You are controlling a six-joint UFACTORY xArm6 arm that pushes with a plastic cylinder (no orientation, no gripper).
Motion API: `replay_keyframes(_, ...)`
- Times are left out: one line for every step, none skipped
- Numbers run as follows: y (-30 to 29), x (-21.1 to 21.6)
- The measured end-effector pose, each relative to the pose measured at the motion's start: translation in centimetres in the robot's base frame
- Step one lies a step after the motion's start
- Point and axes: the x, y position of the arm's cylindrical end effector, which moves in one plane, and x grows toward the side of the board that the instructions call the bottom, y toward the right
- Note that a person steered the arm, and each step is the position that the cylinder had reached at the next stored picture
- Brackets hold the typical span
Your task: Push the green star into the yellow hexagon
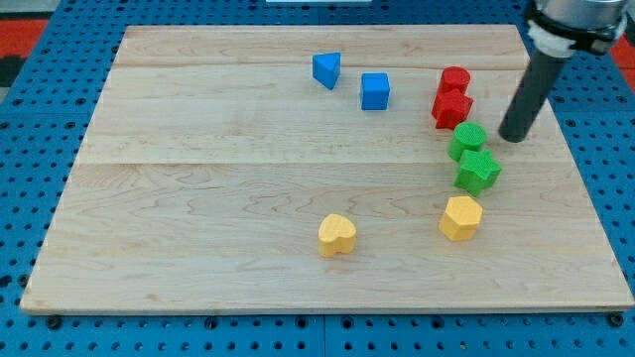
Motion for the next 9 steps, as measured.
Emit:
replay_keyframes(-5.5,0.1)
replay_keyframes(-12.4,0.1)
replay_keyframes(-14.7,1.0)
replay_keyframes(-10.6,-0.3)
replay_keyframes(-5.8,-0.6)
replay_keyframes(1.8,0.3)
replay_keyframes(2.8,2.8)
replay_keyframes(-4.6,3.1)
replay_keyframes(-11.4,4.0)
